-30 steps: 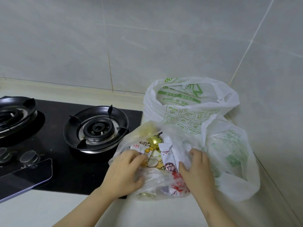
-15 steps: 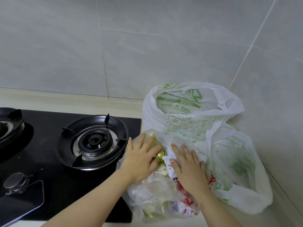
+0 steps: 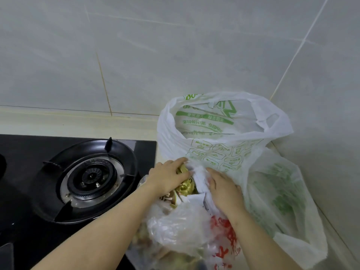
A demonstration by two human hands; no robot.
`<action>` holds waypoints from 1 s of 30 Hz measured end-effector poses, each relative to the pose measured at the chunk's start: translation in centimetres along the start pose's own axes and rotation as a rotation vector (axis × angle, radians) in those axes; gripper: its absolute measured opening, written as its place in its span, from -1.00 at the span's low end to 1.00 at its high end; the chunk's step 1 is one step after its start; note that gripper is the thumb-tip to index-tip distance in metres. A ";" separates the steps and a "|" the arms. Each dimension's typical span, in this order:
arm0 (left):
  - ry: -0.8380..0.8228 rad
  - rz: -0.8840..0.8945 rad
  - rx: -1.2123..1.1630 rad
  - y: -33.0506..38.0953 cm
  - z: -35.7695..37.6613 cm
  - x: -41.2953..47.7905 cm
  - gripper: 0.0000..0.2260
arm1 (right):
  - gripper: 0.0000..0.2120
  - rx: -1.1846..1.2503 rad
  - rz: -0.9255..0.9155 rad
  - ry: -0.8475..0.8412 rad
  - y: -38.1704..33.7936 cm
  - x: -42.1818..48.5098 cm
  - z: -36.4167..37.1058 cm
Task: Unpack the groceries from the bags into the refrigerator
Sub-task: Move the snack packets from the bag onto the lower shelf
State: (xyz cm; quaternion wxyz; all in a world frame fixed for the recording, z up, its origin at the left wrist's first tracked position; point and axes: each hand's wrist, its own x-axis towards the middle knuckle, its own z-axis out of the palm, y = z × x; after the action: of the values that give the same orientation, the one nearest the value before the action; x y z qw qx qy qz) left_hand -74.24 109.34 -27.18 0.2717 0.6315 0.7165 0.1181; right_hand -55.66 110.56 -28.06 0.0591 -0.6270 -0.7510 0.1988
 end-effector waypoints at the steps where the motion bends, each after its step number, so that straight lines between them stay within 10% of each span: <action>1: -0.018 -0.027 -0.060 0.0 -0.1 0.4 -0.42 | -0.60 0.023 -0.002 0.007 0.3 0.5 0.1; 6: 0.031 -0.152 -0.600 -0.6 0.3 2.1 -0.88 | -0.76 0.212 0.058 0.121 1.8 1.3 0.3; 9: 0.110 -0.240 -0.741 -1.7 0.7 2.5 -0.77 | -0.87 0.285 0.072 0.202 2.1 0.8 -0.2; 18: 0.324 0.107 -0.226 0.9 1.5 -3.2 -0.74 | -0.90 0.344 0.067 0.053 1.7 -1.6 -0.8; 26: 0.059 0.153 0.102 0.4 2.9 -10.5 -0.02 | -0.15 0.075 -0.123 -0.152 1.5 -8.3 -0.3; 30: 0.135 0.242 0.289 -1.3 4.7 -12.1 -0.08 | -0.02 0.019 -0.157 -0.169 2.5 -10.4 0.6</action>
State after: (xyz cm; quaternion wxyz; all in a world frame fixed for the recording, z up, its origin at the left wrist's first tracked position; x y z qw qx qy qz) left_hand -72.13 96.55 -28.81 0.1132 0.7362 0.6614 0.0881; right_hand -51.40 100.78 -27.84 0.0166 -0.5465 -0.7982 0.2527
